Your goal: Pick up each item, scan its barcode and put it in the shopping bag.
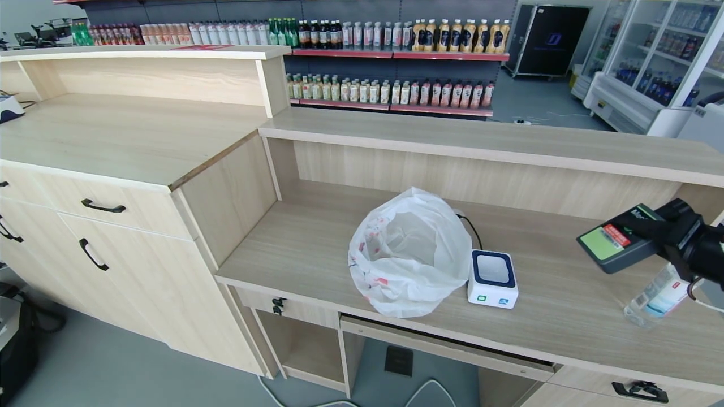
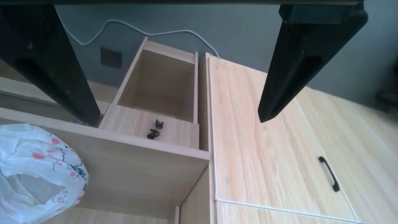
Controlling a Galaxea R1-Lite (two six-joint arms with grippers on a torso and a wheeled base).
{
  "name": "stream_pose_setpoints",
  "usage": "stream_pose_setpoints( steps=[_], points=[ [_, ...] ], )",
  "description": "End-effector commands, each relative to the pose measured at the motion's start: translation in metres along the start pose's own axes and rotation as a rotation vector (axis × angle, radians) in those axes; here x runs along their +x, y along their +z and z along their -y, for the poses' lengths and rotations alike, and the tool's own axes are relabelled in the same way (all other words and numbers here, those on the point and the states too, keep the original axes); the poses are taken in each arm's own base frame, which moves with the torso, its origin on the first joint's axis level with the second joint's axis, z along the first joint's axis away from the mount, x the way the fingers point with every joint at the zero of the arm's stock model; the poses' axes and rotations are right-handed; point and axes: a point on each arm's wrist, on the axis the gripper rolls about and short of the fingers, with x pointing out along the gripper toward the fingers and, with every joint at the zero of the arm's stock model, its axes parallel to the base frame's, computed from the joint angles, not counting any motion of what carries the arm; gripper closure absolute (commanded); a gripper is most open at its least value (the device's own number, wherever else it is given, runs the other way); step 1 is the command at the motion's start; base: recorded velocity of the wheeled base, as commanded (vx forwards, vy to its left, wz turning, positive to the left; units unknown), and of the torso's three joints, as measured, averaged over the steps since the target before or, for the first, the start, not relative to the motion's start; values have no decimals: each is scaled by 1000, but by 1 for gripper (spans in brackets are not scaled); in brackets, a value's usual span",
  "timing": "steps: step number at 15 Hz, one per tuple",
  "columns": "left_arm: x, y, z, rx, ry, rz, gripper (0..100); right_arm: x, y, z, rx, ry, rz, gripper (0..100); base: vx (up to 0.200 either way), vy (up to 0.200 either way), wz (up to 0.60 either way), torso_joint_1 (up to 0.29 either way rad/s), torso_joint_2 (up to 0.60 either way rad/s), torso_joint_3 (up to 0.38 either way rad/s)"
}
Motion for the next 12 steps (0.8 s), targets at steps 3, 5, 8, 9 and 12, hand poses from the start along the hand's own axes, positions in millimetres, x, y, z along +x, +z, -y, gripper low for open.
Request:
stream_pose_setpoints(
  steps=[3, 5, 8, 9, 12],
  points=[
    [0, 0, 0, 0, 0, 0, 0, 8, -8, 19, 23, -48, -39, 100, 0, 0, 0, 0, 0, 0],
    [0, 0, 0, 0, 1, 0, 0, 9, -11, 21, 12, -50, -52, 100, 0, 0, 0, 0, 0, 0],
    [0, 0, 0, 0, 1, 0, 0, 9, -14, 24, -8, -56, -67, 100, 0, 0, 0, 0, 0, 0],
    [0, 0, 0, 0, 1, 0, 0, 10, -15, 25, -7, -57, -68, 100, 0, 0, 0, 0, 0, 0],
    [0, 0, 0, 0, 1, 0, 0, 11, -14, 23, -12, -21, -80, 100, 0, 0, 0, 0, 0, 0]
  ],
)
